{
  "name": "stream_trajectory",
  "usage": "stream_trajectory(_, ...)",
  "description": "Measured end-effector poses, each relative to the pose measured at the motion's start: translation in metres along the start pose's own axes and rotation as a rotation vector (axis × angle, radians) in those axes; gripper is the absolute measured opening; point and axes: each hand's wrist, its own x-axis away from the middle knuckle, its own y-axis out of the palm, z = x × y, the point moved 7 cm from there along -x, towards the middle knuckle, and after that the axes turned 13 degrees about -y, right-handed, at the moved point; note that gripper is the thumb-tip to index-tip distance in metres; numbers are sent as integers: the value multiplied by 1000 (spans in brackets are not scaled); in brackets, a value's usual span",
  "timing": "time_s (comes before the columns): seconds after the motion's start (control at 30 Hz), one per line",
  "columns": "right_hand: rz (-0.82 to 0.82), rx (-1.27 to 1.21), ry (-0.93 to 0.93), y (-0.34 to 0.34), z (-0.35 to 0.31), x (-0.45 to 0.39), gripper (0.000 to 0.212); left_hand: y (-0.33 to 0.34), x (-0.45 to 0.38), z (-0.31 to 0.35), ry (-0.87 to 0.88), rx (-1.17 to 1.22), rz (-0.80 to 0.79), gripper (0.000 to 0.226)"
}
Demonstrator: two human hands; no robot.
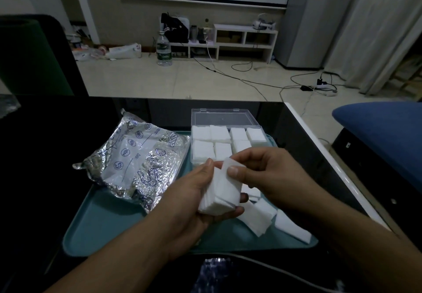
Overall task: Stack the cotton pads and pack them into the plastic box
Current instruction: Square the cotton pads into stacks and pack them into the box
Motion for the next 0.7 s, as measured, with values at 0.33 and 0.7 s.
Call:
stream_trajectory(0.33,-17,358,-212,9,-2,-3,19,-5,-4,5,23,50,3,36)
stream_trajectory(0.7,-220,477,-212,20,1,10,94,-9,-5,6,75,43,13,41)
